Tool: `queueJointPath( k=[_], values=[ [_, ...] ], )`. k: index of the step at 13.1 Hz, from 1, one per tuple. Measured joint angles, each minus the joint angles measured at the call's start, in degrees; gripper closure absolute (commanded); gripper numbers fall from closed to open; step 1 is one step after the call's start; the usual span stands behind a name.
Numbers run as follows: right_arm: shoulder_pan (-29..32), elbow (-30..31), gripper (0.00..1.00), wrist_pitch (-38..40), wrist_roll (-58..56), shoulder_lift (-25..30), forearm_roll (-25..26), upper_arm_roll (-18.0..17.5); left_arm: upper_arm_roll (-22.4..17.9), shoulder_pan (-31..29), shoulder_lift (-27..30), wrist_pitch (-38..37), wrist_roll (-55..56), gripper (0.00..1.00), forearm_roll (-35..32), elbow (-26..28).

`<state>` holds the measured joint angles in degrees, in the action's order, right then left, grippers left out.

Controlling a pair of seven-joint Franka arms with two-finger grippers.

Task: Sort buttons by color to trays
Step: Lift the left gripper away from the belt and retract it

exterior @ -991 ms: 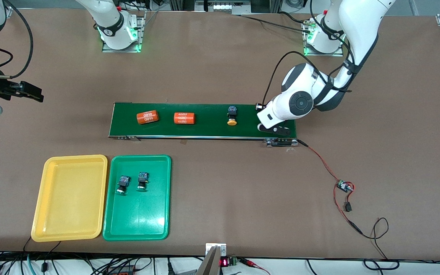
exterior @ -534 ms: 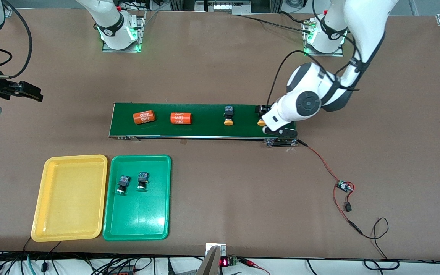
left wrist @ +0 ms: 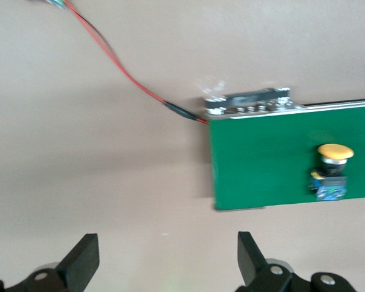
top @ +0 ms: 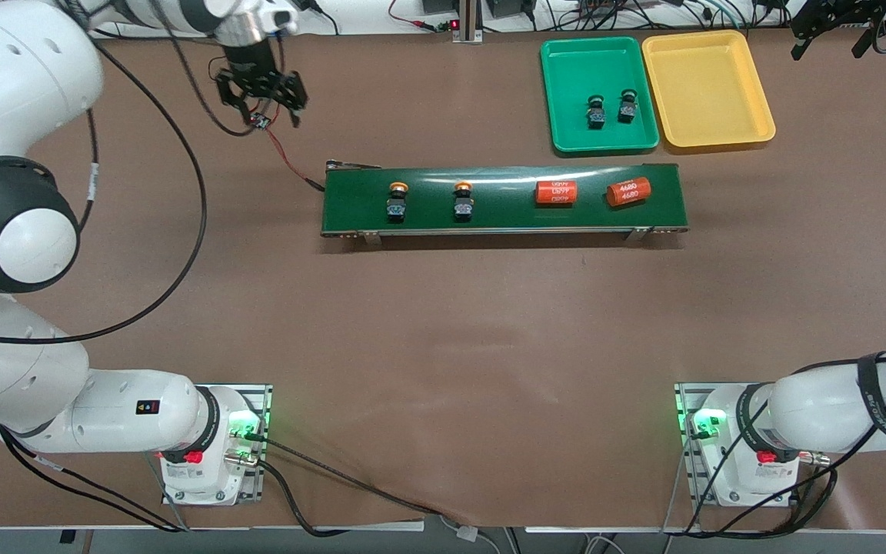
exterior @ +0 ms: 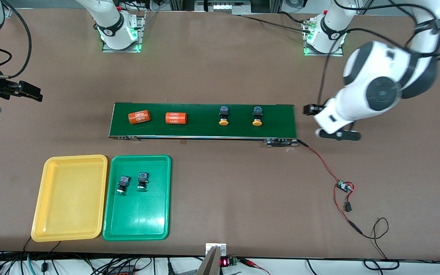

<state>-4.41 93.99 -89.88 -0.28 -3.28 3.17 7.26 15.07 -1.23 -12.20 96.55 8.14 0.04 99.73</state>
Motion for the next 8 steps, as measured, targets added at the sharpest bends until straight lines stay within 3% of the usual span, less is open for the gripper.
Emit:
queueJointPath(
  k=[4, 8],
  values=[
    [0.0, 0.0, 0.00, 0.1, 0.0, 0.0, 0.0, 0.0, -8.2, -0.1, 8.4, -2.8, -5.5, 0.00, 0.0, -0.6],
    [0.0, 0.0, 0.00, 0.2, 0.0, 0.0, -0.1, 0.0, -10.6, 0.0, 12.0, -7.0, -5.6, 0.00, -0.3, -3.8]
  ],
)
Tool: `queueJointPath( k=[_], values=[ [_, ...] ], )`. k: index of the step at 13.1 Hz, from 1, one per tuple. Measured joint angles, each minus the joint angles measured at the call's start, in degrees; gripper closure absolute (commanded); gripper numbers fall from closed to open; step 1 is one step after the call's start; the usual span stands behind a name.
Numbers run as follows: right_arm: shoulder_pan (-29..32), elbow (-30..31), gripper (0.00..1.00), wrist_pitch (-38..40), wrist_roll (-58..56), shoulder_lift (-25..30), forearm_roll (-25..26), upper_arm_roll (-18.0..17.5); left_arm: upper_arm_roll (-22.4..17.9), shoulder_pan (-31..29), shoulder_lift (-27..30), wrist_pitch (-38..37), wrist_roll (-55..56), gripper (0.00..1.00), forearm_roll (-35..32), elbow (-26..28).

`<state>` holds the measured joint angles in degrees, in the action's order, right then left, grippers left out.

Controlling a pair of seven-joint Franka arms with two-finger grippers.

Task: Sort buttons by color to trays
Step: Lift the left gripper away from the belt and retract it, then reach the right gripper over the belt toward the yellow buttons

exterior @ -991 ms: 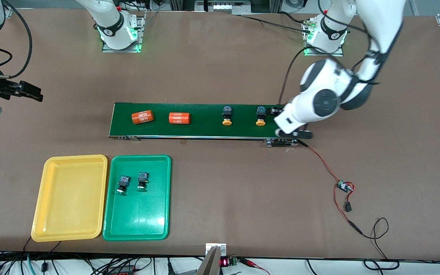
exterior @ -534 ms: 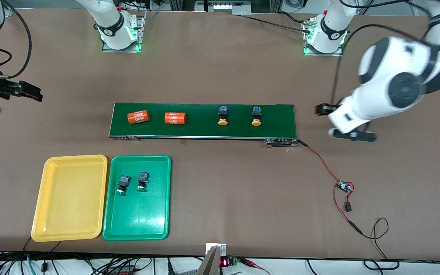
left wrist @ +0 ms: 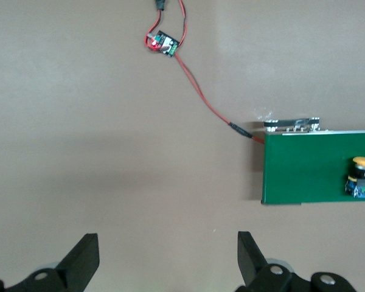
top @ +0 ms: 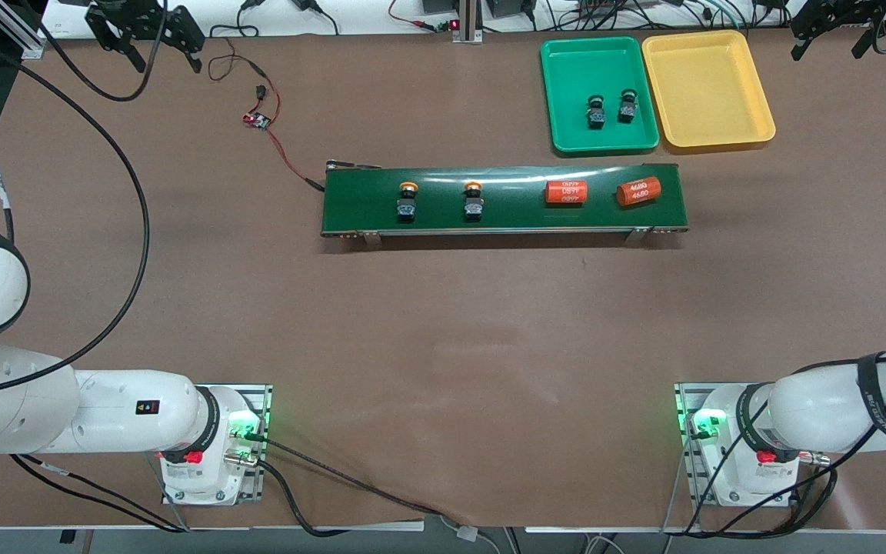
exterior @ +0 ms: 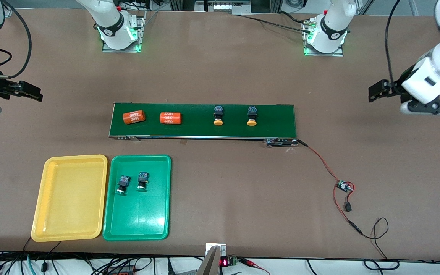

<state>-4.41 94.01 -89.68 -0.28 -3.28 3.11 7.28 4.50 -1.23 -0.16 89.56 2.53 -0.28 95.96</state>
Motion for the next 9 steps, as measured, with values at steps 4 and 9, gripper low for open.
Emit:
queueJointPath(
  k=[4, 9],
  values=[
    [0.0, 0.0, 0.00, 0.7, 0.0, 0.0, -0.3, 0.0, 0.1, 0.9, 0.6, -4.6, -0.1, 0.00, -0.7, -2.9],
    [-0.1, 0.1, 0.00, 0.9, 0.0, 0.0, -0.8, 0.0, 0.1, 1.3, 0.7, -0.5, -0.4, 0.00, -0.7, -3.0]
  ],
)
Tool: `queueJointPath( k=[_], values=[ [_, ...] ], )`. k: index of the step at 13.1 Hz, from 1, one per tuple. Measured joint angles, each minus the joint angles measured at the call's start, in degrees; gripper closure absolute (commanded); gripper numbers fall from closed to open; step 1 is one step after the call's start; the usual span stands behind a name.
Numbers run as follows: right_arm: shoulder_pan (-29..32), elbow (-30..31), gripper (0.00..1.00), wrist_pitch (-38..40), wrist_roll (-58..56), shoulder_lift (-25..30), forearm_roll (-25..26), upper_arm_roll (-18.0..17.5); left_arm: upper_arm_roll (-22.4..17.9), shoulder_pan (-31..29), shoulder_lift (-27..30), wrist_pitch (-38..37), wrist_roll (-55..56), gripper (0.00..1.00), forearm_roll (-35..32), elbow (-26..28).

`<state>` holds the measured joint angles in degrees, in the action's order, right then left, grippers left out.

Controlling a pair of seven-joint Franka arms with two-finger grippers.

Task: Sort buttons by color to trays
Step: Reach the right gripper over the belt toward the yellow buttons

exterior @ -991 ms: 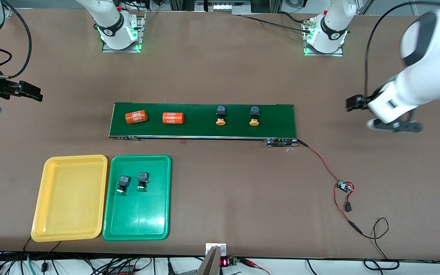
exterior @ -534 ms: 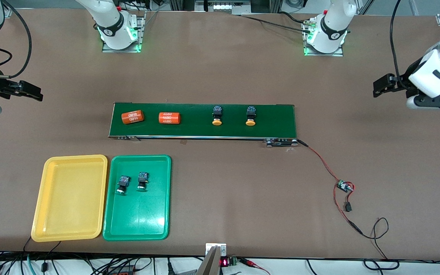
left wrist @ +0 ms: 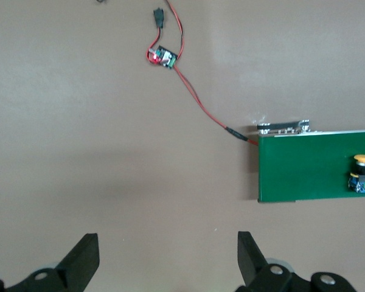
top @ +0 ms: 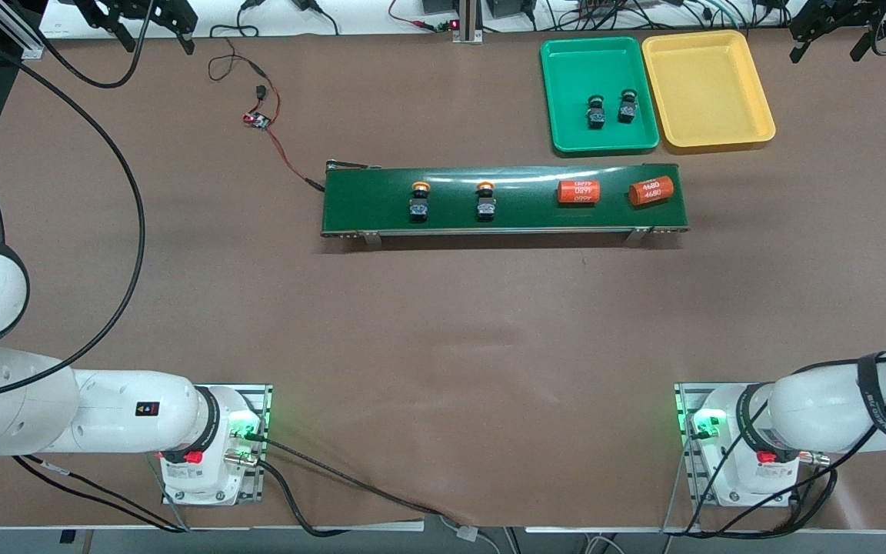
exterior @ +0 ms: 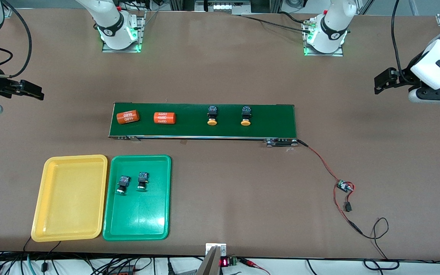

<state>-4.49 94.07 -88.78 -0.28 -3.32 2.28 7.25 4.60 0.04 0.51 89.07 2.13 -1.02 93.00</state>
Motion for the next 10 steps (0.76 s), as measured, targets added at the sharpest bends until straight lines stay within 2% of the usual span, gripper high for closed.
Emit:
queueJointPath(
  k=[4, 7, 10],
  values=[
    [-2.8, 1.2, 0.00, -0.7, 3.2, -2.1, -5.8, -0.4, 0.0, 0.1, -0.2, 1.2, -0.1, 0.00, -0.1, 0.0],
    [-11.8, 1.4, 0.00, -3.9, 14.5, -5.2, -6.0, -0.8, 0.0, 0.1, -0.2, 1.3, -0.1, 0.00, -0.2, 0.0],
    [-19.3, 1.5, 0.00, -5.9, 21.1, -8.3, -6.1, -1.0, 0.0, 0.0, -0.2, 1.3, -0.1, 0.00, -0.3, 0.0]
  ],
)
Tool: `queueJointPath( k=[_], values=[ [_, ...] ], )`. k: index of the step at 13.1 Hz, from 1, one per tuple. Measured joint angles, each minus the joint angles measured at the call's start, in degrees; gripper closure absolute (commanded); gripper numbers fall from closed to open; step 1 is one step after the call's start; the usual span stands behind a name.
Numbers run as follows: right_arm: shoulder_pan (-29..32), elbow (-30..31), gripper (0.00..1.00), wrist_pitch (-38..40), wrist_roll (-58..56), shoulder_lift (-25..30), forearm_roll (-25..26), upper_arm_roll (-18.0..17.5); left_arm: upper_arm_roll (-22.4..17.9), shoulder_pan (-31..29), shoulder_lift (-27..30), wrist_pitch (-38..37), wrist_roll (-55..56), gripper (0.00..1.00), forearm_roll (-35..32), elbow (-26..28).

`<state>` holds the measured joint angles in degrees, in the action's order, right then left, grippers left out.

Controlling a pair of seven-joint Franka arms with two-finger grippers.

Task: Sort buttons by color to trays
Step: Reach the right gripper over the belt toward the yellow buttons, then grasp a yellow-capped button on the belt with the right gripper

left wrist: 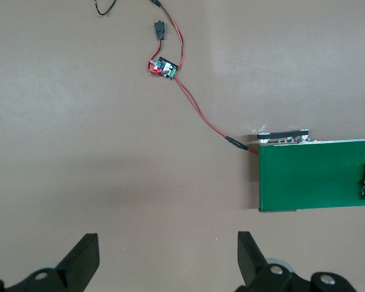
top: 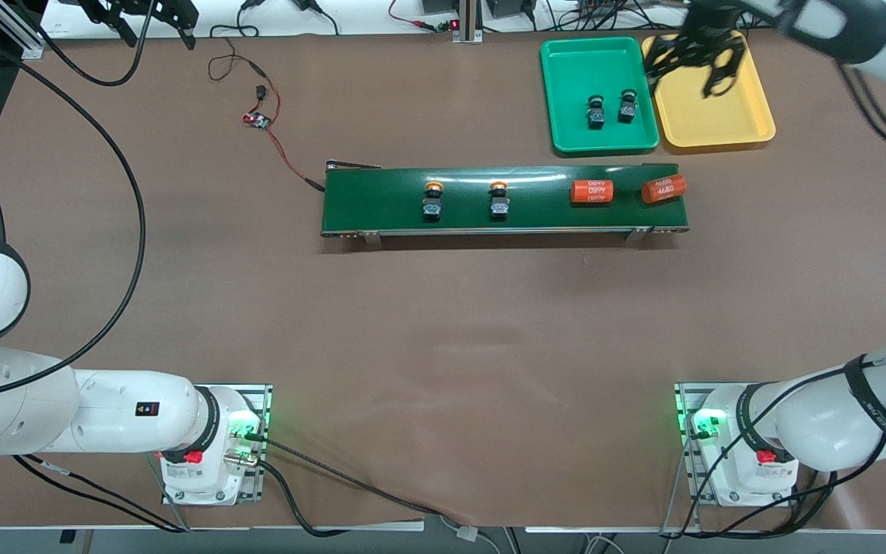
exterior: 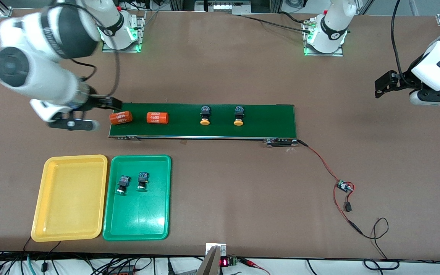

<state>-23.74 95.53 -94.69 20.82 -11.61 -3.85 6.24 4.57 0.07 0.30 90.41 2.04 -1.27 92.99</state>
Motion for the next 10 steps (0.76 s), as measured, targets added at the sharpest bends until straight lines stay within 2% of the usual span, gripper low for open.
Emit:
queueJointPath(
  k=[5, 7, 10],
  values=[
    [-15.5, 0.1, 0.00, -11.1, 19.4, -6.9, -0.1, -0.2, 0.0, 0.0, 0.0, 0.0, 0.0, 0.00, 0.0, 0.0],
    [-18.3, 0.1, 0.00, -14.0, 21.3, -9.8, -0.9, -0.2, 0.0, 0.0, 0.0, 0.0, 0.0, 0.00, 0.0, -0.1],
    [-19.2, 0.0, 0.00, -16.2, 21.3, -13.0, -5.3, -0.1, 0.0, -0.1, 0.0, 0.0, 0.0, 0.00, 0.0, -0.1]
  ],
)
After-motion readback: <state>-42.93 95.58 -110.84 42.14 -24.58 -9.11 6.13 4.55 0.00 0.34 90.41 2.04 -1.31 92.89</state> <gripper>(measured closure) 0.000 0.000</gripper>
